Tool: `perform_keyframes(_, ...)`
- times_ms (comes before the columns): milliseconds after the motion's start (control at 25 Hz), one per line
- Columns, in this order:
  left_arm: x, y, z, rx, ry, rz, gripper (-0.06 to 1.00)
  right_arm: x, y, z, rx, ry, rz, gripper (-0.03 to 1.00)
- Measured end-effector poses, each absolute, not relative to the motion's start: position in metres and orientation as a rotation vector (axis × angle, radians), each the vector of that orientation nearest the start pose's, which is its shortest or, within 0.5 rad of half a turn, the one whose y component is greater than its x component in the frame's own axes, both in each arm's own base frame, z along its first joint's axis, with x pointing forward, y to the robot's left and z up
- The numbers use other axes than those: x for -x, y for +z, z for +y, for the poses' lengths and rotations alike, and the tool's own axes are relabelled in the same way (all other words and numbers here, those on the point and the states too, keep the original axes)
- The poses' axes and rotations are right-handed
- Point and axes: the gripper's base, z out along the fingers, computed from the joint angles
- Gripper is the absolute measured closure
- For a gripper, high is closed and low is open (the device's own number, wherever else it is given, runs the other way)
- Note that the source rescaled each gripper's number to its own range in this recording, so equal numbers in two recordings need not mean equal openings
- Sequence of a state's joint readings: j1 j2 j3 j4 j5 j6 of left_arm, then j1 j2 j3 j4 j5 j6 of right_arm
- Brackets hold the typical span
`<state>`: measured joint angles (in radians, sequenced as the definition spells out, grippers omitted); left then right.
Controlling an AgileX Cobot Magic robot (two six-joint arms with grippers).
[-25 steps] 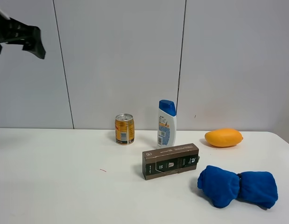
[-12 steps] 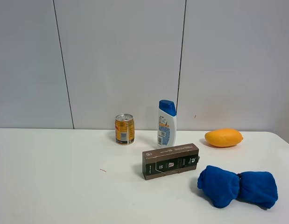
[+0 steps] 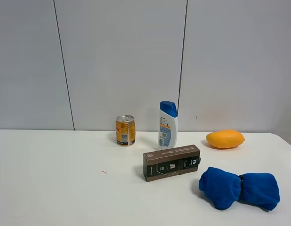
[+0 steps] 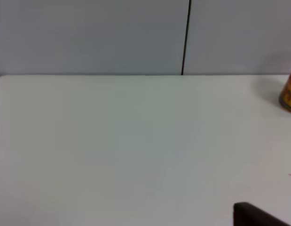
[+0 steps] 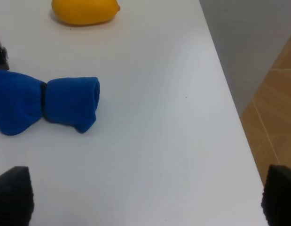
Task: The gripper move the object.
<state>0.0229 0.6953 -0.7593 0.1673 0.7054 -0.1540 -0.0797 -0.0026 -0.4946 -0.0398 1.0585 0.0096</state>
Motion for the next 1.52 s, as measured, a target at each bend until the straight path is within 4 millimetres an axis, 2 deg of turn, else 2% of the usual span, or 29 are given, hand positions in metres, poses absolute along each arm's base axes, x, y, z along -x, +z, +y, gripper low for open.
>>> perform_keyframes(200, -0.09, 0.347, 0.01, 0.152, 0.065, 2.112, -0.04, 0.005, 0.276, -0.003, -0.093, -0.091, 2.043, -0.03)
perform_keyframes(320, -0.069, 0.341, 0.01, 0.159, 0.059, 2.093, -0.04, 0.005, 0.276, -0.003, -0.093, -0.091, 2.043, -0.03)
perform_keyframes(480, -0.051, 0.326, 0.009, 0.162, 0.057, 2.078, -0.04, 0.005, 0.276, -0.003, -0.093, -0.091, 2.043, -0.03)
perform_keyframes(680, -0.042, 0.302, 0.008, 0.167, 0.039, 2.1, -0.05, 0.005, 0.276, -0.003, -0.093, -0.091, 2.043, -0.03)
perform_keyframes(800, -0.039, 0.295, 0.007, 0.168, 0.031, 2.102, -0.05, 0.005, 0.276, -0.003, -0.093, -0.091, 2.043, -0.03)
perform_keyframes(1520, -0.014, 0.298, 0.007, 0.131, 0.043, 1.959, -0.05, 0.005, 0.276, -0.003, -0.093, -0.091, 2.043, -0.03)
